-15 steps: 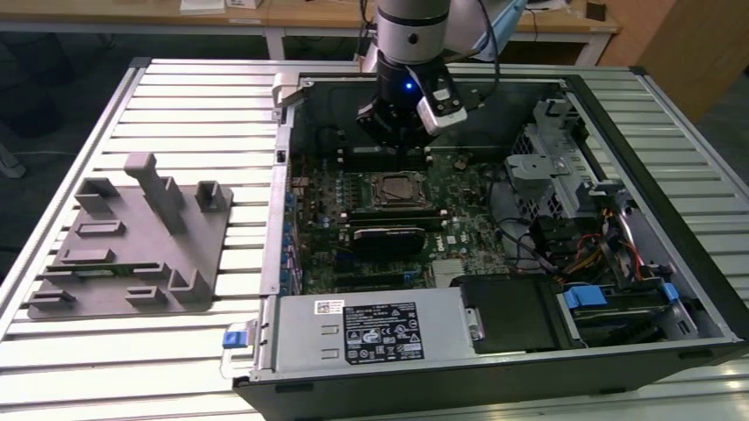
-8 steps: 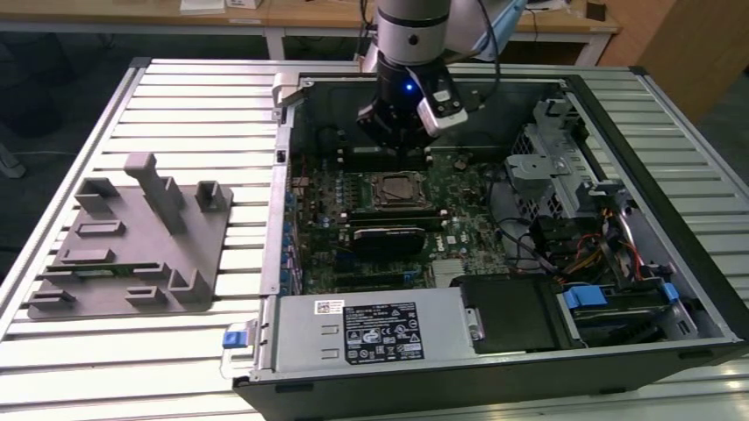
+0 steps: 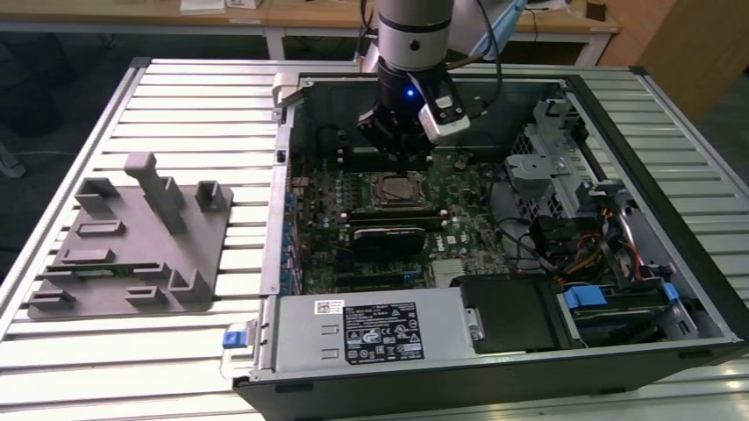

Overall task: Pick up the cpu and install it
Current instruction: 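Install the first cpu locking lever, then install the second cpu locking lever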

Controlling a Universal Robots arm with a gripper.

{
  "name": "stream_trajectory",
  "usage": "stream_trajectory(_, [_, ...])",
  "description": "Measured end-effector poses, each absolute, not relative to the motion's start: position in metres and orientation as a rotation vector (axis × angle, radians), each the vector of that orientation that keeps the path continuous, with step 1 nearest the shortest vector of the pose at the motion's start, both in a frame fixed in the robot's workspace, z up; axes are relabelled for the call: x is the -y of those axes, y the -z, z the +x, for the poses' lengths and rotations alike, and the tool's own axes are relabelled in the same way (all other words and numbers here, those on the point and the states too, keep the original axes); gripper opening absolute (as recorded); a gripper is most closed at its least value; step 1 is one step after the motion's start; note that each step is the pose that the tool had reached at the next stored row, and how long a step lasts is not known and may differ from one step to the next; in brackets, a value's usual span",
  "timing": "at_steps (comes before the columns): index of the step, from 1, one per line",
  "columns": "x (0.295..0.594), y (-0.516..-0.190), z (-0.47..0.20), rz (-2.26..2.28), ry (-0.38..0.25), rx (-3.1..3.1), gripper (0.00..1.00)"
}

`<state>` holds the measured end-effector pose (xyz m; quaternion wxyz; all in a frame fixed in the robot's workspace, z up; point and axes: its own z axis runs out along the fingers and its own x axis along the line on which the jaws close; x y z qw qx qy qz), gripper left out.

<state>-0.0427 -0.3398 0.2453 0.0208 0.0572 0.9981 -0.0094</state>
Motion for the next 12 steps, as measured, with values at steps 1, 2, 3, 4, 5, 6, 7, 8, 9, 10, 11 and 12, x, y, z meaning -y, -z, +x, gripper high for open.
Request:
stream_trajectory(1, [0.3399,-0.2453,-0.0427,0.177,0.029,-3.095,0.11])
stream_trajectory(2, [0.3403,-0.2453,-0.0427,0.177,0.029,-3.095,0.11])
stream_trajectory(3, [0.3406,-0.2453,-0.0427,0.177,0.029,-3.095,0.11])
stream_trajectory(4, [0.3406,-0.2453,-0.0427,0.177,0.029,-3.095,0.11])
stream_trajectory(5, [0.3408,-0.2453,-0.0427,0.177,0.029,-3.095,0.11])
stream_trajectory(6, [0.3411,-0.2454,-0.0427,0.177,0.029,-3.095,0.11])
stream_trajectory(7, [0.3415,-0.2454,-0.0427,0.177,0.029,-3.095,0.11])
stream_trajectory(8, [0.3420,-0.2453,-0.0427,0.177,0.029,-3.095,0.11])
stream_trajectory(9, [0.3428,-0.2453,-0.0427,0.177,0.029,-3.095,0.11])
stream_trajectory(10, [0.3437,-0.2453,-0.0427,0.177,0.029,-3.095,0.11])
stream_trajectory(11, [0.3446,-0.2453,-0.0427,0.177,0.029,-3.095,0.11])
stream_trajectory(12, [0.3455,-0.2453,-0.0427,0.177,0.029,-3.095,0.11])
